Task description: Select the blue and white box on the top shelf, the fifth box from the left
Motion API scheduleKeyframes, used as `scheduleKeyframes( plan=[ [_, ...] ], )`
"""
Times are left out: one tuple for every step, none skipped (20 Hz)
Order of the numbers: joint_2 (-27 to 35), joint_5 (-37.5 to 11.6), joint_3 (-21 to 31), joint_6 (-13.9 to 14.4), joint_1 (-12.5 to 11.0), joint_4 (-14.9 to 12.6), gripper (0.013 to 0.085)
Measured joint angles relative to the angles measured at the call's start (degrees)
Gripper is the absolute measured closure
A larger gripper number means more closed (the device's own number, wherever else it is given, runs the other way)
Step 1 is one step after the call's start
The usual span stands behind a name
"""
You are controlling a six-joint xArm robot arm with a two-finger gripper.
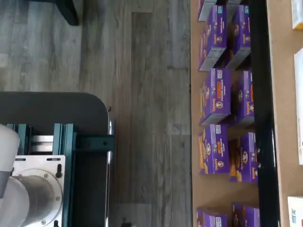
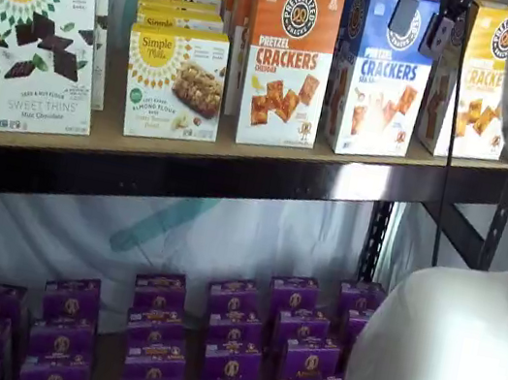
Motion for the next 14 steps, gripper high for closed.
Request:
scheduleKeyframes(
  plan=[
    [0.05, 0.49, -0.04, -0.22, -0.7, 0.95, 0.013],
    [-0.05, 0.96, 0.05, -0.6, -1.6, 1.87, 0.013],
    [-0.31, 1.18, 0.25, -0.95, -2.07, 2.14, 0.013],
    [-0.63, 1.27, 0.53, -1.32, -2.48, 2.23, 0.013],
    [-0.94, 1.2, 0.83, -1.6, -2.82, 2.36, 0.013],
    [-1.29, 1.01, 1.18, -1.87, -3.22, 2.59, 0.013],
    [-1.77, 0.54, 1.68, -2.17, -3.78, 3.14, 0.013],
    [-2.45, -0.35, 2.41, -2.54, -4.75, 4.3, 0.013],
    [-2.96, -1.15, 2.99, -2.81, -5.57, 5.47, 0.013],
    [-3.5, -2.17, 3.6, -3.08, -6.5, 6.84, 0.013],
    [-4.04, -3.45, 4.18, -3.31, -7.35, 8.14, 0.013],
    [-4.56, -4.85, 4.74, -3.48, -8.01, 9.22, 0.013],
    [-5.18, -6.64, 5.41, -3.65, -8.74, 10.56, 0.013],
    [-5.42, -7.69, 5.67, -3.73, -9.23, 11.42, 0.013]
  ],
)
